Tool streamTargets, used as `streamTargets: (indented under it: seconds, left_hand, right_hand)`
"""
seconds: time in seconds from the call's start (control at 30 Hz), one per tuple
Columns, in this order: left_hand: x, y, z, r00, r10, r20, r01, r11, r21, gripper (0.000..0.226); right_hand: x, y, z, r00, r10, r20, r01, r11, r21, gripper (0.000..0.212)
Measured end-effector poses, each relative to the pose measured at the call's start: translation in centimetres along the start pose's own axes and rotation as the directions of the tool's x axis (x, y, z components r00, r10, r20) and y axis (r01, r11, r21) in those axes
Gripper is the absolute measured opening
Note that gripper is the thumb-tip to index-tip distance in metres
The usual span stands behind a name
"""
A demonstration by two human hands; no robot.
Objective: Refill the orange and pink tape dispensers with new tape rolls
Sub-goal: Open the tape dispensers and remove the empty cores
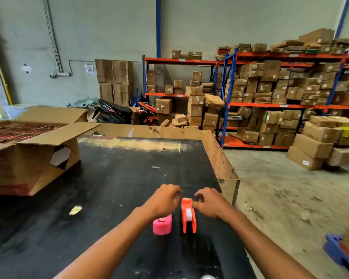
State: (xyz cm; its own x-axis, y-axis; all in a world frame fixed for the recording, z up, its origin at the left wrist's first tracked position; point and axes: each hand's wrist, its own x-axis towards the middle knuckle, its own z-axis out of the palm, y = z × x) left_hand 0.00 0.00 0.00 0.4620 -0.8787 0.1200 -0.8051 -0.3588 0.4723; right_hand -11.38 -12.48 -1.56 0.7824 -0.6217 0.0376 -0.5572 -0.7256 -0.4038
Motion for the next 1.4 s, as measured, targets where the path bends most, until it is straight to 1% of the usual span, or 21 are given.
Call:
streamTargets:
  seconds: [0.07,0.13,0.2,0.33,0.4,0.47,0.5,0.57,0.67,0.8,0.87,0.93,0.97,1.0,1.03,1.1,1.13,1.2,1.27,1.37,1.4]
  left_hand:
    - [0.0,0.7,1.9,0.997,-0.065,0.031,0.066,0.997,-0.025,0.027]
    - [-0.5,1.5,3.5,0.983,-0.163,0.08,0.167,0.985,-0.05,0.026]
    - [-0.7,1.8,4.7,0.968,-0.23,0.096,0.241,0.963,-0.121,0.027]
    - [-1.3,1.8,5.4,0.933,-0.359,0.014,0.332,0.85,-0.408,0.032]
    - [-1.7,2.5,5.4,0.917,-0.397,0.043,0.346,0.736,-0.582,0.036]
    - [-2.2,3.3,5.2,0.91,-0.406,0.087,0.33,0.578,-0.746,0.031]
    - [-2.4,3.5,5.1,0.91,-0.411,0.06,0.302,0.555,-0.775,0.031]
    - [-3.0,3.7,4.6,0.917,-0.398,-0.009,0.243,0.577,-0.78,0.03]
    - [-3.7,3.5,3.9,0.963,-0.269,-0.017,0.152,0.597,-0.788,0.03]
    - [-4.7,2.7,3.1,0.973,-0.225,-0.053,0.126,0.711,-0.692,0.03]
    - [-5.0,1.9,2.6,0.962,-0.259,-0.088,0.138,0.738,-0.661,0.03]
    - [-4.7,0.5,1.5,0.915,-0.389,-0.108,0.201,0.672,-0.713,0.031]
    - [-4.8,-0.5,0.7,0.875,-0.473,-0.105,0.239,0.609,-0.756,0.03]
    - [-4.8,-1.4,-0.1,0.845,-0.526,-0.093,0.259,0.556,-0.79,0.028]
    - [-5.1,-2.1,-0.8,0.835,-0.545,-0.076,0.271,0.527,-0.805,0.027]
    - [-6.1,-2.8,-1.5,0.852,-0.523,-0.017,0.277,0.479,-0.833,0.028]
    - [-6.7,-3.0,-1.5,0.861,-0.509,0.012,0.274,0.443,-0.854,0.029]
    - [-7.9,-2.8,-1.3,0.872,-0.485,0.065,0.267,0.36,-0.894,0.032]
    - [-9.1,-2.7,-1.2,0.886,-0.449,0.115,0.266,0.291,-0.919,0.033]
    - [-11.0,-3.1,-1.5,0.914,-0.355,0.197,0.296,0.251,-0.922,0.034]
    - [-11.4,-3.1,-1.5,0.922,-0.319,0.219,0.303,0.247,-0.92,0.034]
  right_hand:
    - [-0.6,0.6,1.7,0.99,-0.003,0.138,-0.005,0.998,0.057,0.018]
    - [-1.4,1.1,3.7,0.986,0.014,0.165,-0.027,0.997,0.077,0.021]
    - [-1.8,1.5,5.3,0.996,0.049,0.079,-0.057,0.993,0.108,0.019]
    - [-3.2,1.4,5.9,0.983,0.109,-0.15,-0.065,0.96,0.271,0.01]
    - [-4.2,1.1,5.4,0.968,0.084,-0.236,0.002,0.939,0.343,0.007]
    - [-5.3,0.7,4.6,0.964,0.011,-0.266,0.094,0.92,0.379,0.011]
    - [-5.7,0.4,4.2,0.965,-0.028,-0.262,0.137,0.903,0.408,0.011]
    - [-6.2,0.0,3.3,0.971,-0.059,-0.232,0.178,0.825,0.537,0.015]
    - [-6.4,-0.6,2.1,0.979,-0.062,-0.196,0.183,0.698,0.693,0.019]
    - [-6.6,-1.8,2.2,0.98,-0.155,-0.128,0.2,0.668,0.716,0.032]
    - [-6.5,-2.5,2.6,0.972,-0.19,-0.137,0.227,0.617,0.754,0.029]
    - [-5.9,-2.7,2.2,0.979,-0.141,-0.145,0.199,0.536,0.82,0.023]
    - [-5.6,-2.4,2.1,0.986,-0.097,-0.133,0.165,0.536,0.828,0.024]
    - [-5.1,-1.9,1.9,0.991,-0.05,-0.128,0.132,0.598,0.791,0.024]
    - [-4.7,-1.4,2.0,0.992,-0.007,-0.123,0.091,0.715,0.693,0.024]
    - [-3.9,-0.2,3.1,0.992,0.06,-0.107,-0.012,0.916,0.402,0.027]
    - [-3.6,-0.3,4.0,0.992,0.09,-0.089,-0.064,0.962,0.264,0.032]
    - [-3.0,-0.6,5.9,0.987,0.142,-0.073,-0.136,0.987,0.083,0.041]
    - [-2.9,-1.0,7.2,0.984,0.158,-0.083,-0.16,0.987,-0.026,0.044]
    - [-4.0,-2.3,7.1,0.975,0.177,-0.136,-0.194,0.973,-0.124,0.048]
    - [-4.5,-2.6,6.6,0.971,0.164,-0.172,-0.184,0.977,-0.109,0.046]
